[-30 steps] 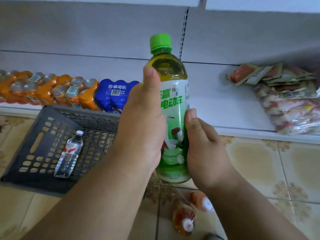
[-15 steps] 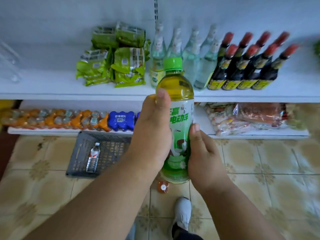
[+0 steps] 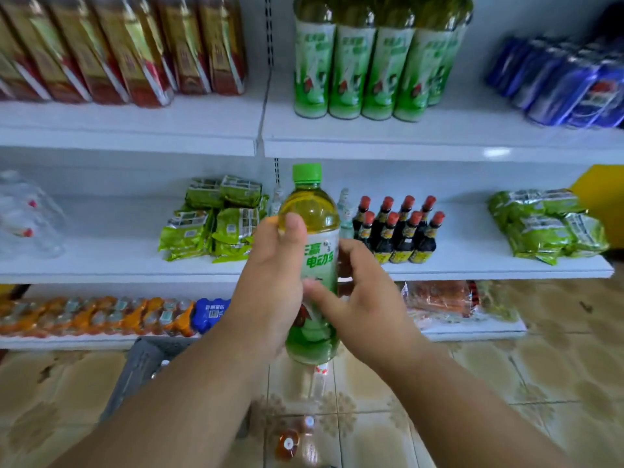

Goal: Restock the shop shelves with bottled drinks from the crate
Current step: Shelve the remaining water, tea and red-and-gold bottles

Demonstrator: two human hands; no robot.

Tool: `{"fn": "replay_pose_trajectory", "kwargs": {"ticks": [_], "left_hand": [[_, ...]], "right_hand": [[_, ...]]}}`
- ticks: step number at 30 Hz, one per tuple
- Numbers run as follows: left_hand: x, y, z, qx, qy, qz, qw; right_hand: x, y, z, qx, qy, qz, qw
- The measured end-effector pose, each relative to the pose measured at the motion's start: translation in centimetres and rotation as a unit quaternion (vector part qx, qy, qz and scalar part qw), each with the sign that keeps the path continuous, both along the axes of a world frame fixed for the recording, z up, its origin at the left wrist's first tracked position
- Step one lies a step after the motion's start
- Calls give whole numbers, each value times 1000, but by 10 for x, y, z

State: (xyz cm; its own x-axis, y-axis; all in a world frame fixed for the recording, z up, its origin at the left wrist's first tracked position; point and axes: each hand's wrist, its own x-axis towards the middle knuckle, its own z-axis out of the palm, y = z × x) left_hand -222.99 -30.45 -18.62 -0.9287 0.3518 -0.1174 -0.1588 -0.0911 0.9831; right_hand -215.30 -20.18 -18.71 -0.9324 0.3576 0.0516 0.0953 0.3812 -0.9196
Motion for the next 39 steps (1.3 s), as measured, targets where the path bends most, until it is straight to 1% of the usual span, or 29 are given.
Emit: {"fn": "replay_pose_trajectory", "kwargs": {"ticks": [2,6,7,12,16,19,21,24,26,29,32,39], "left_hand": [[-8,2,18,-12,25,-34,999],[-23,13,60,-29,93,-102,990],[-25,18,70,-27,109,-111,988],[-37,57,98,3,145,-122,982],[-59,109,108,28,167,-136,976],[-75,146,104,27,173,-97,980],[-87,176,100,16,155,-63,986],[-101,218,103,9,147,-54,988],[-111,245,105,17,150,-40,988],[-121,277,102,22,144,-20,989],[-126,298,93,-1,136,-4,991],[-143,315,87,-11,132,34,991]], "right_hand": [[-4,4,16,9,21,-19,1000],[-12,23,46,-23,59,-49,997],[-15,29,52,-19,69,-56,996],[-30,66,83,18,100,-84,991],[-47,124,97,68,121,-109,984],[-62,182,108,80,137,-131,979],[-76,233,118,86,142,-155,974],[-102,300,125,92,145,-178,969],[-121,334,123,95,140,-174,970],[-149,368,110,101,133,-164,972],[-171,387,95,125,125,-155,972],[-213,408,81,160,106,-135,972]]}}
